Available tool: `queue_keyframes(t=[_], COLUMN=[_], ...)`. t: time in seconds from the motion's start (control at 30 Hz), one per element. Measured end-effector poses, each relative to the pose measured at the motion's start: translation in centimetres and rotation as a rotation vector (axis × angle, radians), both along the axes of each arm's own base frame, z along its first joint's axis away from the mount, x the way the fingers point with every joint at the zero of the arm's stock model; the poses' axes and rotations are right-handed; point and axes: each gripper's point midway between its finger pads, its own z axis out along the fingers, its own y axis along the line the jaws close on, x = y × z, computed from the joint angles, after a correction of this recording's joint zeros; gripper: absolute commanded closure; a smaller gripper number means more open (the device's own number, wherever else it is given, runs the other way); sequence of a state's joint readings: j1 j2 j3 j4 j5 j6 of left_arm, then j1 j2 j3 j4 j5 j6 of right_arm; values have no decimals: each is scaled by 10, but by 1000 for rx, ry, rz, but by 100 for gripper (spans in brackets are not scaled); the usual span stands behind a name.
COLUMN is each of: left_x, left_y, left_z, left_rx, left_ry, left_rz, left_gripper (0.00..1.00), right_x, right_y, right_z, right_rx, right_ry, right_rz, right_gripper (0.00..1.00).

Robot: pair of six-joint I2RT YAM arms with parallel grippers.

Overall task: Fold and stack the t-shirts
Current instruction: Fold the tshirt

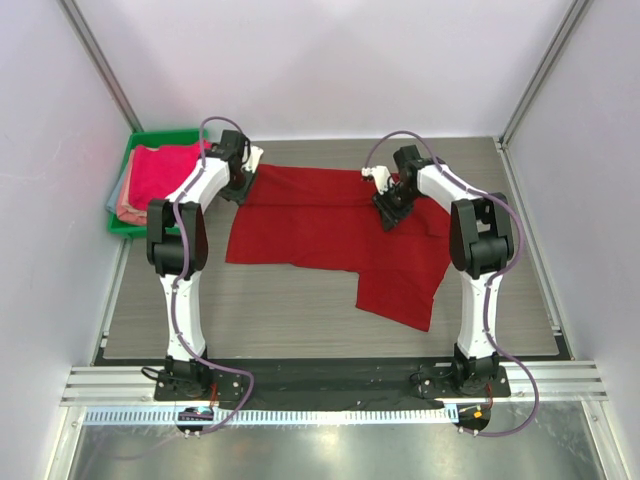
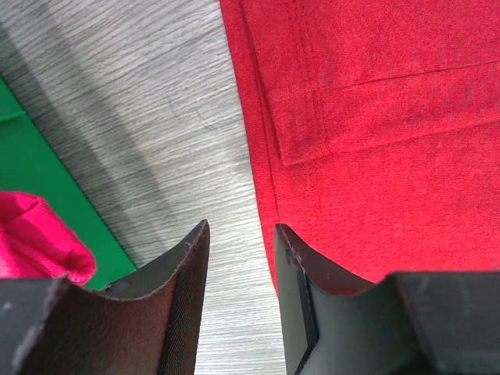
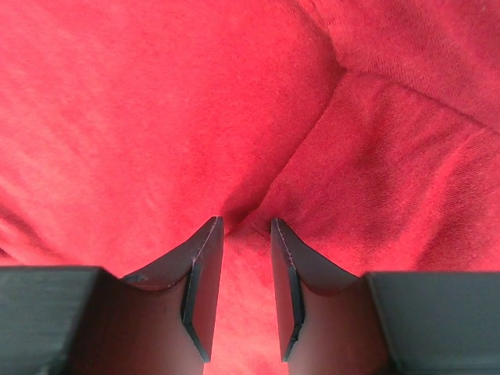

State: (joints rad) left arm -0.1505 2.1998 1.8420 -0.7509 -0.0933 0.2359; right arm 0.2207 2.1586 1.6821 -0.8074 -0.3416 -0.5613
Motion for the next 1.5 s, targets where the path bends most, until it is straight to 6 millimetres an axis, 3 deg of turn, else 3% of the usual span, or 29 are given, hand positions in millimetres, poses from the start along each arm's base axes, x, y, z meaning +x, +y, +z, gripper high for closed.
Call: queue_keyframes(t=[0.17,0.53,0.83,1.0,1.1,1.27,1.4,1.5], left_x=[0,0,1,1,1,1,1,2], left_y=[1,2,2,1,0,0,-1,-2], left_z=[0,0,1,1,1,1,1,1], left_rx=[6,13,10,4,1,0,-4,-8], left_ry=[0,-2,-4,-4,-4,-5,-5,-6], left_rz=[-2,-1,0,-2,-3,-4,-5,-7], left_gripper=[60,60,61,61,61,61,61,61], right_x=[2,4,-6,-11,-14,-16,-20,-22], right_y=[-1,-5,13,24,24,16,-7,-42], right_z=[-2,-1,25,37,35,30,34,40], right_rx=[-15,-54,-62,-67,-77,-115,-129,-138], right_ry=[-4,-26,-83,-113,-107,-101,-97,-101], right_rz=[-12,-29,7,29,30,7,-54,-138], right_gripper=[69,91,96,94,77,72,72,72])
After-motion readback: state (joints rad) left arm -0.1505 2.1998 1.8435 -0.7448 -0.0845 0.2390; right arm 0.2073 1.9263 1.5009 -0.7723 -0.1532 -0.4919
